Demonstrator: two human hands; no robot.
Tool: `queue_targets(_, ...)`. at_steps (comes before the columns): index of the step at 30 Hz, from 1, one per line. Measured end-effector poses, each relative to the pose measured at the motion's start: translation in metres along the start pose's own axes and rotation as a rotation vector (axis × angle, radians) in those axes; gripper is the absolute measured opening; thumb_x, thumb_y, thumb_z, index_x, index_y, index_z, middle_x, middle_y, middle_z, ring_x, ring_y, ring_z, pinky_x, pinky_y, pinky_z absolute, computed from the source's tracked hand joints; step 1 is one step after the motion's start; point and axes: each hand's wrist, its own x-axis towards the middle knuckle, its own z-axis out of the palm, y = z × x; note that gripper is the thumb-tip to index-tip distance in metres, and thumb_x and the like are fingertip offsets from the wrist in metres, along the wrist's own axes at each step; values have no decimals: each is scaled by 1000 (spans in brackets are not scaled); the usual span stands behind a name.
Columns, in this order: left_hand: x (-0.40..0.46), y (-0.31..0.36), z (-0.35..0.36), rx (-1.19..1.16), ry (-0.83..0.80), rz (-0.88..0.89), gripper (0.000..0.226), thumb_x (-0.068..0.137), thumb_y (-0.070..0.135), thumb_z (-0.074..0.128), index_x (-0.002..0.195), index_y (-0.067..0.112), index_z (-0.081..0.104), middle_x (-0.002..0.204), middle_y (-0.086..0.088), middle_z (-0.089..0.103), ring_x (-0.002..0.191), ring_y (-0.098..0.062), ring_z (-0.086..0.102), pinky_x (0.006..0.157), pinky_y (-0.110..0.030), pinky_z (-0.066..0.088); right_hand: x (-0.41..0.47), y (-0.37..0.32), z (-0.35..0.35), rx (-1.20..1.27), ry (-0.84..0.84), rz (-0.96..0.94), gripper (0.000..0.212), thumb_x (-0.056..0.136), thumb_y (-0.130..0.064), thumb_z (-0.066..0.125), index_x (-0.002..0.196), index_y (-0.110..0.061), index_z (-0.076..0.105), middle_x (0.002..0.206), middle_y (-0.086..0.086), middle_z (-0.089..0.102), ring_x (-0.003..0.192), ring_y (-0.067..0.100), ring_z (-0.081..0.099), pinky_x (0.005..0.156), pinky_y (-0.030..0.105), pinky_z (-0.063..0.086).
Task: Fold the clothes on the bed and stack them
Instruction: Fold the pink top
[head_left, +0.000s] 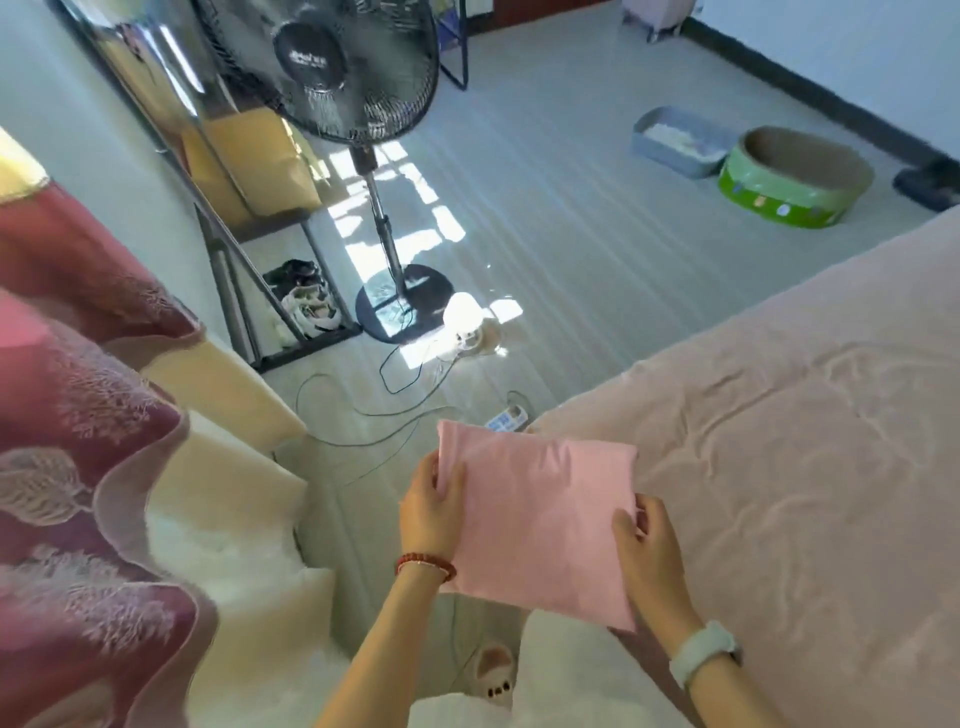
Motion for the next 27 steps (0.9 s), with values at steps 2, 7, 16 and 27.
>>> queue_targets(2,29,10,-4,-29,18,-2,22,94,23,52,115,15,56,85,18,54,83,-11,53,68,-22,36,28,-20,16,-5,-25,-19,9,93,-11,49,101,-15,48,88,2,56,78,18,51,62,28,36)
queue_targets(7,128,39,-3,-3,55,20,25,95,23,50,118,13,54,87,15,55,79,-7,51,63,-18,37,114,-69,62,20,-82,-60,8,94,-11,47,100,-16,46,86,-5,53,74,9,49,58,20,36)
queue_targets(16,330,168,42,156,-86,115,24,95,29,49,116,18,53,83,15,55,74,-3,51,61,-21,37,295,-172,91,103,13,-12,7,94,-12,48,101,-12,47,83,-9,52,73,11,50,54,12,36)
queue_targets(27,439,303,185,258,-440,353,17,94,20,49,109,13,56,80,6,56,81,-21,55,64,-28,36,404,-209,23,207,471,162,8,93,-13,50,100,-14,47,88,1,54,81,21,50,57,26,32)
